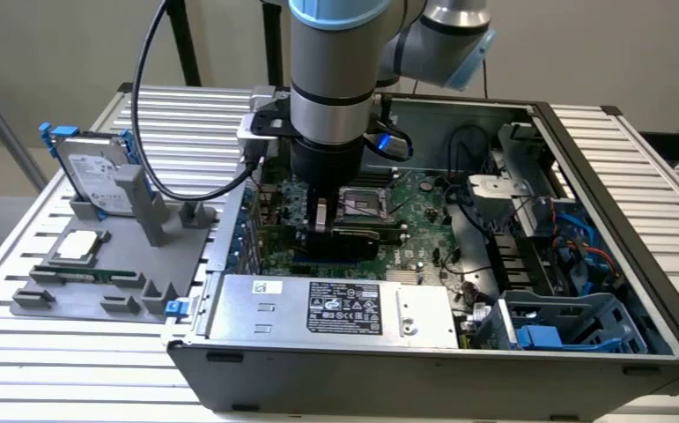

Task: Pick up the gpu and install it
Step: 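Press down on the gpu until it lock into place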

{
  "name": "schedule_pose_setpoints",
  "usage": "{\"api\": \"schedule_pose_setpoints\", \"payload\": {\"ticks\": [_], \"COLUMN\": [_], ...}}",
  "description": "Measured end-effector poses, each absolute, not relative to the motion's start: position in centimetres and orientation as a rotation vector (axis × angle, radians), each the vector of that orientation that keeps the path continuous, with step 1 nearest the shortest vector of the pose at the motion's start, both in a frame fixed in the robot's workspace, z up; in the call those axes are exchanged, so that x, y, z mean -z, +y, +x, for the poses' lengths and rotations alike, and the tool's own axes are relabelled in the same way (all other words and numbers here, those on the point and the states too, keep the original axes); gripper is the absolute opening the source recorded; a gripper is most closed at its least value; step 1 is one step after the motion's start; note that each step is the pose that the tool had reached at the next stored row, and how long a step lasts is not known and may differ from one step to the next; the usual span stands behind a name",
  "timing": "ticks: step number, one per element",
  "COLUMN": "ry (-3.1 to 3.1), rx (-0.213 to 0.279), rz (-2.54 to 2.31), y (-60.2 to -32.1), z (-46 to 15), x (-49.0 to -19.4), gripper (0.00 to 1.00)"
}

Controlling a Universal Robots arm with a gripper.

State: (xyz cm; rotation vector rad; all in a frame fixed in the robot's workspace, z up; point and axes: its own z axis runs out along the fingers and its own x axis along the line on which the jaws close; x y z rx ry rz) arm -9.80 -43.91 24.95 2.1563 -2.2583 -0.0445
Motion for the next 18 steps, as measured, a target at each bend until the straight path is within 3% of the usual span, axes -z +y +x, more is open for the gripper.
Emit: {"api": "schedule_pose_setpoints", "payload": {"ticks": [18], "ry": [-2.258], "rx": [0.046], "rz": [2.156], "y": [-43.90], "z": [-9.80], "x": [-24.57], "gripper": [0.00]}}
